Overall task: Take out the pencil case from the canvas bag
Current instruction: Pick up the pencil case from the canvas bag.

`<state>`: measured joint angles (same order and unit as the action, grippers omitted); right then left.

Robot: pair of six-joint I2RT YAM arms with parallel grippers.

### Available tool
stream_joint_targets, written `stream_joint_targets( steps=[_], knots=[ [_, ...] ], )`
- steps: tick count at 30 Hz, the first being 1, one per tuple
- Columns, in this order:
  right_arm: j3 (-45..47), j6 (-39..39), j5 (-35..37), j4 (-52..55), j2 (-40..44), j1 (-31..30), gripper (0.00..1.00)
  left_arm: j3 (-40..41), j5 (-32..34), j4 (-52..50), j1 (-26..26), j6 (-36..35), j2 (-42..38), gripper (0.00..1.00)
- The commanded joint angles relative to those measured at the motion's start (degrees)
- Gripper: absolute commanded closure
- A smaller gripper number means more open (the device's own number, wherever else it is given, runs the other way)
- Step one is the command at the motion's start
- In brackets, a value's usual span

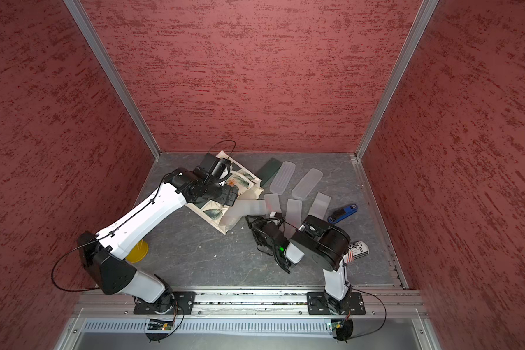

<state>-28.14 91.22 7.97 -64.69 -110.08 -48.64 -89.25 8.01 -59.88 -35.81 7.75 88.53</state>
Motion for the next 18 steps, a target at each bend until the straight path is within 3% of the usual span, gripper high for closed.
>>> stream_joint_targets(
  steps=[1,6,18],
  knots=[
    [0.00,3.74,2.20,-7.85,-3.12,1.26,0.20,-0.18,1.13,1.38,-0.91,1.60,1.50,0.00],
    [-4.04,5.15,3.65,-12.07,-8.59,1.71,0.21,0.48,2.13,1.98,-1.45,1.83,3.46,0.01],
    [-11.14,8.99,7.95,-6.26,-12.05,1.18,0.25,0.08,6.30,0.72,-2.47,2.80,9.48,0.00]
  ],
)
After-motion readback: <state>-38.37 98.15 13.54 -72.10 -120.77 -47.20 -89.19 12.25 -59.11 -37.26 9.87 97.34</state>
